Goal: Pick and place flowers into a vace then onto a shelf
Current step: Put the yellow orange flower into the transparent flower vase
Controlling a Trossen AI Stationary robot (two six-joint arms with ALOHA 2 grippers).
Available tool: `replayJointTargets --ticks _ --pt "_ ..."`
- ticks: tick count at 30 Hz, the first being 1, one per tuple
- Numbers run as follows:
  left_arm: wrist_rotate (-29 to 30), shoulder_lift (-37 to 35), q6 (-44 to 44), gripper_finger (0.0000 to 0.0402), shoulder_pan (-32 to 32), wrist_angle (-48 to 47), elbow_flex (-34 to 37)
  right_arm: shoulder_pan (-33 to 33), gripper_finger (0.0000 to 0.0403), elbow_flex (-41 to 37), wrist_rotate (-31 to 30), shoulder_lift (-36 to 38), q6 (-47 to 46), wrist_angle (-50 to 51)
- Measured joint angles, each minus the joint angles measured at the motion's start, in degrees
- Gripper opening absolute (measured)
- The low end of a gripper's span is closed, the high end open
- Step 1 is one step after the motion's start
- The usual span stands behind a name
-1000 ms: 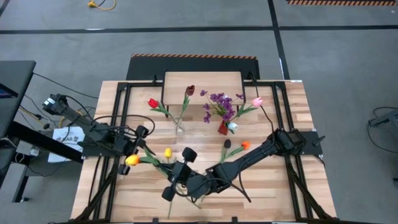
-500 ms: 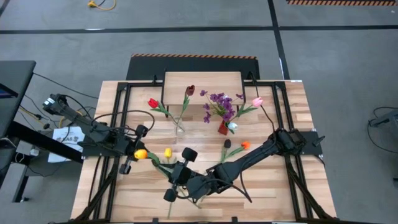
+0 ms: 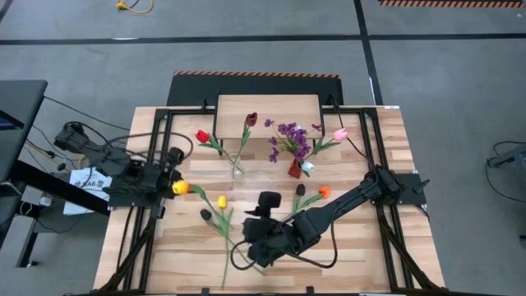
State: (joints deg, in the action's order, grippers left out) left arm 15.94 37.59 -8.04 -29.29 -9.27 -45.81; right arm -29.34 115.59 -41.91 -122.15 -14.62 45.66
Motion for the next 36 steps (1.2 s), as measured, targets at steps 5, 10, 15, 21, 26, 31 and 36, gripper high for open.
replayJointTargets --ticks 5,10,15,21,26,31,36 --pt "3.3 0.8 -0.4 0.0000 2.9 -0.4 -4.1 1.1 0.0125 0.0 0.0 0.1 -0.4 11.9" --pt "4.4 2.3 -0.4 0.0000 7.4 -0.1 -5.7 2.6 0.0106 0.0 5.4 0.2 0.9 24.0" --pt "4.2 4.7 1.2 0.0000 12.4 0.5 -6.0 3.0 0.0095 0.0 17.7 2.9 10.0 28.4" --pt "-2.9 7.9 3.4 0.0000 17.6 3.4 -6.1 2.9 0.0084 -3.3 30.5 10.6 17.6 15.5" --pt "-6.9 10.0 4.1 0.0000 19.1 3.1 -6.0 1.9 0.0072 -15.3 34.3 19.1 16.1 3.4" --pt "-6.9 10.3 4.0 0.0000 19.1 3.4 -6.0 -1.0 0.0064 -35.8 30.6 29.6 10.2 -16.3" --pt "-6.9 9.7 4.4 0.0000 19.1 0.6 -7.5 -4.9 0.0063 -55.5 23.3 36.3 7.2 -42.7"
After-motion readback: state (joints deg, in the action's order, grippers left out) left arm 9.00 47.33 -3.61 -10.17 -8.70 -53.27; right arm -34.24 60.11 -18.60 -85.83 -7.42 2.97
